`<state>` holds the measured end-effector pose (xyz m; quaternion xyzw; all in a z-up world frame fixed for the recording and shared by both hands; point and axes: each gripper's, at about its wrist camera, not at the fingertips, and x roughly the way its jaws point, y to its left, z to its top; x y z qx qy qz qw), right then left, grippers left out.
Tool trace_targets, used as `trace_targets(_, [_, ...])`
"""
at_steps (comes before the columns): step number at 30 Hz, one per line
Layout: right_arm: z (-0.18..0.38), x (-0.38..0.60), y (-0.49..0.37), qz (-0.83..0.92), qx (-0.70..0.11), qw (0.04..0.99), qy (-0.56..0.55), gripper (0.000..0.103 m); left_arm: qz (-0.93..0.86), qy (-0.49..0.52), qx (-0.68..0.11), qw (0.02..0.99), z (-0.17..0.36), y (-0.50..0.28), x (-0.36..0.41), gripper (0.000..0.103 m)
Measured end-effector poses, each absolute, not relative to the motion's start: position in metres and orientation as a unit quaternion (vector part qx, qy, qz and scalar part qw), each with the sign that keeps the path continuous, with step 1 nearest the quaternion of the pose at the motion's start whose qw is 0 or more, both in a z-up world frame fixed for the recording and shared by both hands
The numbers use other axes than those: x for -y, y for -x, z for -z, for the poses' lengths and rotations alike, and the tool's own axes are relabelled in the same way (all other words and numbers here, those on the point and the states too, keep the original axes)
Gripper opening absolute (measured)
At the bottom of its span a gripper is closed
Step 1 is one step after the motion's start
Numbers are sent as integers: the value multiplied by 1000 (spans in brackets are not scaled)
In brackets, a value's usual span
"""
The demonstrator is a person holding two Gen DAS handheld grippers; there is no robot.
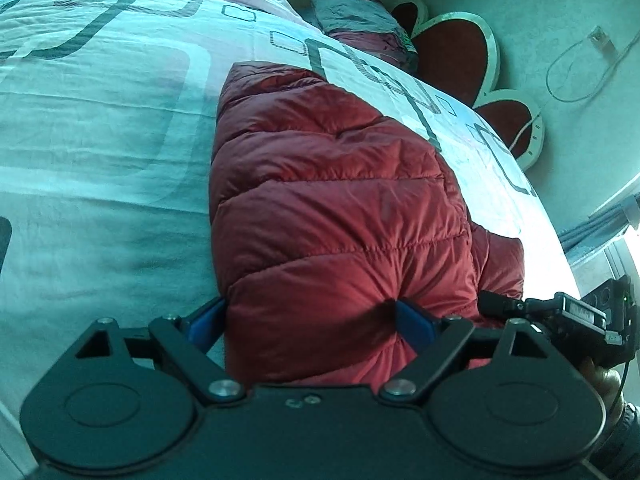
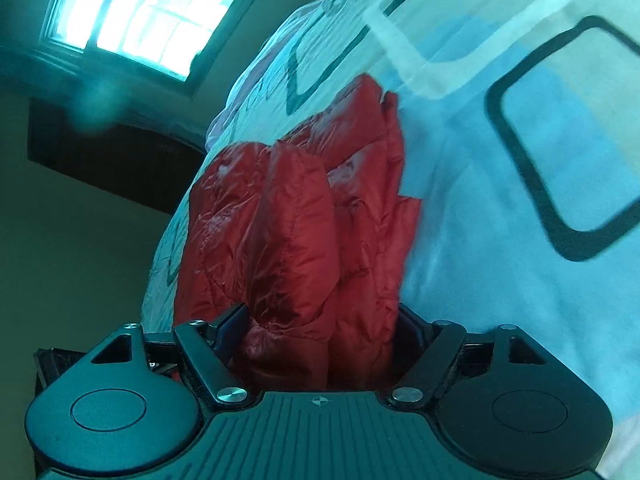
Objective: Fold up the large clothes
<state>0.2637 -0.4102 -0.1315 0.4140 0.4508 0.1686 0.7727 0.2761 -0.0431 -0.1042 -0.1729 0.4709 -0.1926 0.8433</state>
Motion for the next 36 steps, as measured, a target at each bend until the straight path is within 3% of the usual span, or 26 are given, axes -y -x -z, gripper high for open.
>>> trace_targets(20, [133, 417, -274, -174, -448, 776, -407, 73, 202, 210, -480, 827, 119, -282, 42, 91])
trace_targets(23, [134, 408, -281, -185, -455, 776, -395, 61, 208, 227, -478, 822, 125, -285, 42, 87])
trace_targets(24, [135, 405, -283, -193, -458, 771, -397, 49, 211, 227, -475, 824, 124, -284, 43, 84])
trace_targets(27, [126, 400, -285, -209, -453, 779, -379, 35, 216, 219, -461, 832, 119, -278, 44, 74])
trace_targets(30, [112, 394, -283, -228, -444, 788, -361, 31, 224, 206, -445, 842, 106, -268, 45, 68])
trace_targets(36, [83, 368, -287, -258, -428, 798, -336, 31, 237, 196, -412, 858, 74, -250, 34, 68])
